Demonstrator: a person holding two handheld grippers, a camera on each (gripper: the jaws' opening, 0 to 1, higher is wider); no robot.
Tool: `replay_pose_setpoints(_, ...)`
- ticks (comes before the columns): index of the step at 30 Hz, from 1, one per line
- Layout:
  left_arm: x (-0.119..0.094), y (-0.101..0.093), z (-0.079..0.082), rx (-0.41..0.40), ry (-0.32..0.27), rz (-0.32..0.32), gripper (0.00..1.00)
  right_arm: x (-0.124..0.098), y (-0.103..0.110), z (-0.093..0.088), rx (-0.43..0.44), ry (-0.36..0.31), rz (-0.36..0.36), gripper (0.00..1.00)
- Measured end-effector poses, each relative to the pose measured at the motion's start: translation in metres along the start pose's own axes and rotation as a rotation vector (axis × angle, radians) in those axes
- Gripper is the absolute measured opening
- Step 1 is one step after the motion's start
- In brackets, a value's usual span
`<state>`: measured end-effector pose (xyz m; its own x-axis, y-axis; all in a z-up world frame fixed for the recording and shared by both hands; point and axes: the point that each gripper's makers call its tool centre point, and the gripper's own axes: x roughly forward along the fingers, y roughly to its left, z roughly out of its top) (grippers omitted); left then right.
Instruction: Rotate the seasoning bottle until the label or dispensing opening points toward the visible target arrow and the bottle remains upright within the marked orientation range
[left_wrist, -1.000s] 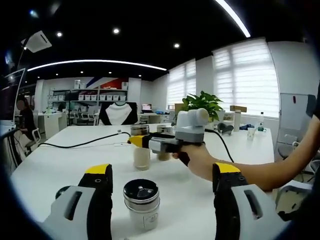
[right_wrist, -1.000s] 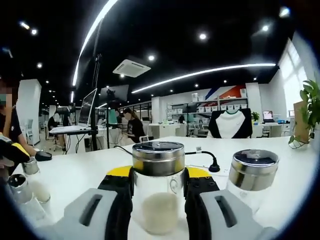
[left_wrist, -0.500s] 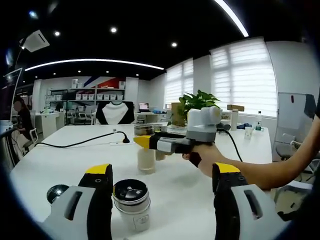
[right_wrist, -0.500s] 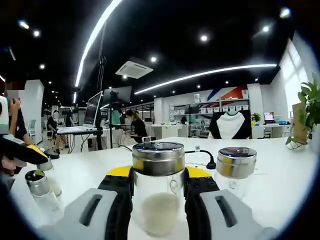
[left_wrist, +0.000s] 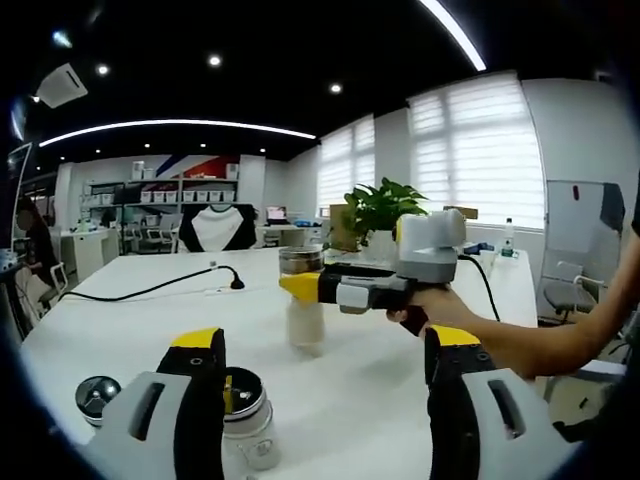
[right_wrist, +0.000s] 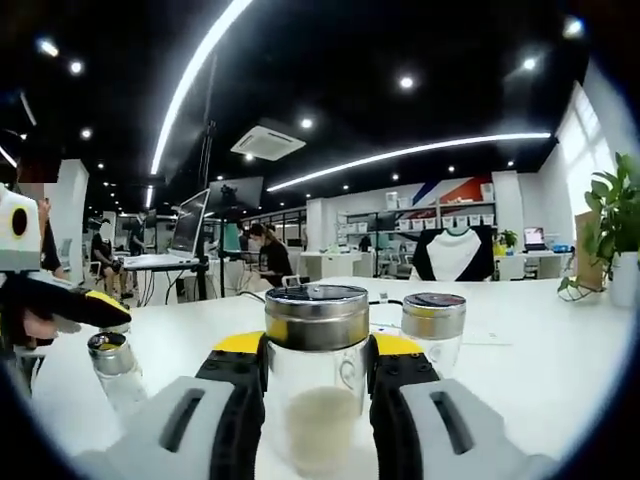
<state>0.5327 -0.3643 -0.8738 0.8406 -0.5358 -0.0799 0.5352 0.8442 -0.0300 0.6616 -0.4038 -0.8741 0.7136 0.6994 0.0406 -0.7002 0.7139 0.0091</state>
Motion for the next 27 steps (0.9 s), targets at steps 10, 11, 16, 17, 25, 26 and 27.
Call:
replay_pose_setpoints(10,0.004,-0.011,0.002,0.012,0.001,-0.023,0.86,-0.025,0.007,0.006,0.025,-0.016,0.001,0.36)
replay_pose_setpoints(11,0.004,-0.012,0.002,0.011,0.0,-0.024,0.86,-0.028,0.008,0.007,0.023,-0.023,-0.001,0.36)
replay_pose_setpoints(16,0.006,-0.016,0.001,0.014,0.008,-0.034,0.86,-0.038,0.014,0.007,0.006,-0.036,0.012,0.36)
replay_pose_setpoints(17,0.006,-0.017,0.0,0.015,0.008,-0.035,0.86,-0.041,0.016,0.007,0.018,-0.041,0.016,0.36)
replay_pose_setpoints(25,0.01,-0.026,-0.001,0.016,0.016,-0.064,0.85,-0.059,0.024,-0.001,0.028,-0.033,0.015,0.36)
replay_pose_setpoints(26,0.01,-0.028,0.0,0.021,0.016,-0.069,0.85,-0.062,0.025,-0.002,0.023,-0.028,0.013,0.36)
replay_pose_setpoints(27,0.011,-0.028,0.0,0.025,0.017,-0.071,0.85,-0.063,0.026,-0.003,0.019,-0.027,0.013,0.36)
